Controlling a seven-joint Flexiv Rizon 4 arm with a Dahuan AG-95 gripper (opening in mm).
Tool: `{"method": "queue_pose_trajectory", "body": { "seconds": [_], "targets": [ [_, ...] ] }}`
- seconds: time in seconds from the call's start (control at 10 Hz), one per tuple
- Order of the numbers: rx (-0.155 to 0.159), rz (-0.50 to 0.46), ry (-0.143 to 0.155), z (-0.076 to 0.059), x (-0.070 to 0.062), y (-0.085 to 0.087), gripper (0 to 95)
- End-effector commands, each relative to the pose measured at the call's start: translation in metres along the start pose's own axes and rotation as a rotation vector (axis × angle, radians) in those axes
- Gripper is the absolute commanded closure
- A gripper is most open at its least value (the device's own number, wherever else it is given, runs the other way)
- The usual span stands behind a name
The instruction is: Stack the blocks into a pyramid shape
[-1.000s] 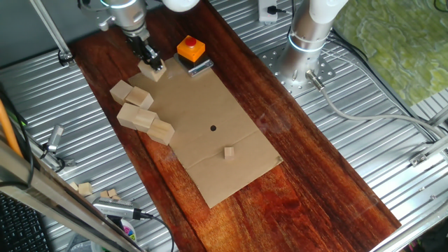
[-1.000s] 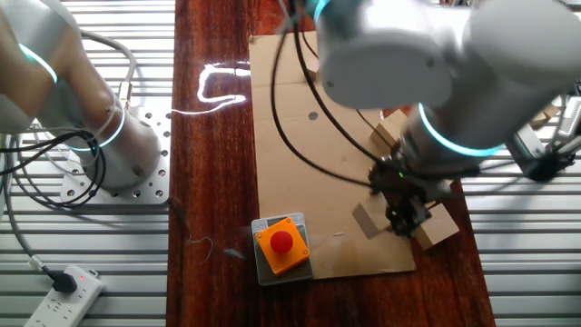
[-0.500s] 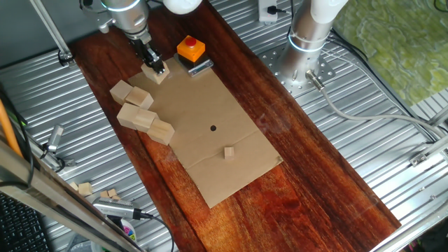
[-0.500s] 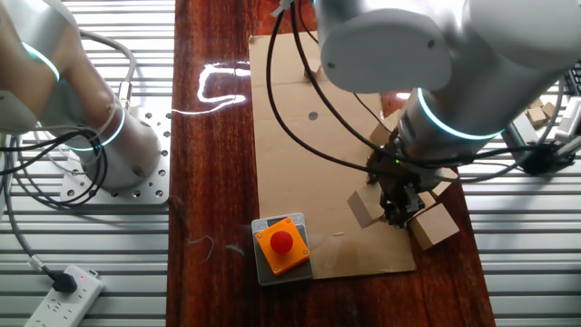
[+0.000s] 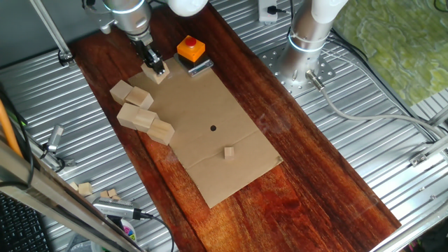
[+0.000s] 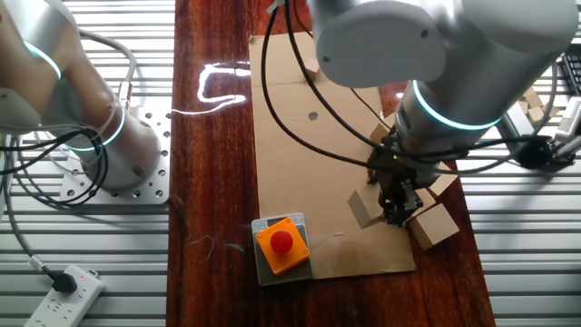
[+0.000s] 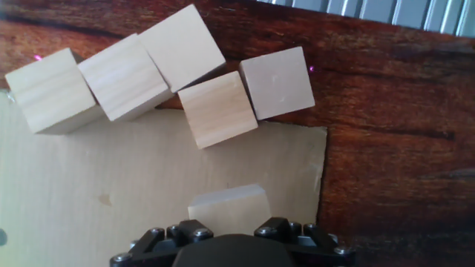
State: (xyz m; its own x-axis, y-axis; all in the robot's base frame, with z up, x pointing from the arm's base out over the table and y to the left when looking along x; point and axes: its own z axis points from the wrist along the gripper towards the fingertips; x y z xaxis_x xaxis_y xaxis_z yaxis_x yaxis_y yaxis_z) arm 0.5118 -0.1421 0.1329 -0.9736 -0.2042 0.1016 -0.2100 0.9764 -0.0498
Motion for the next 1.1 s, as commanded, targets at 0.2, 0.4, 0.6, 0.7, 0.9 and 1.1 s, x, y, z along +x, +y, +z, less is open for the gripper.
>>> {"method": "queue_pose_trajectory", "body": {
  "seconds": [0.2,0.4,0.6,0.7,0.9,1.1],
  "targets": [
    [-0.01,-0.047,0.024,0.0,-0.0015,-0.0001,95.0],
    [-0.011,-0.068,0.024,0.0,-0.0015,-0.0001,95.0],
    [-0.02,-0.066,0.025,0.0,-0.0015,-0.0001,95.0],
    [-0.027,-0.057,0.03,0.0,-0.0015,-0.0001,95.0],
    [-0.036,-0.048,0.031,0.0,-0.0015,-0.0001,95.0],
    [-0.036,-0.023,0.032,-0.0005,0.0013,0.0044,95.0]
  ]
}}
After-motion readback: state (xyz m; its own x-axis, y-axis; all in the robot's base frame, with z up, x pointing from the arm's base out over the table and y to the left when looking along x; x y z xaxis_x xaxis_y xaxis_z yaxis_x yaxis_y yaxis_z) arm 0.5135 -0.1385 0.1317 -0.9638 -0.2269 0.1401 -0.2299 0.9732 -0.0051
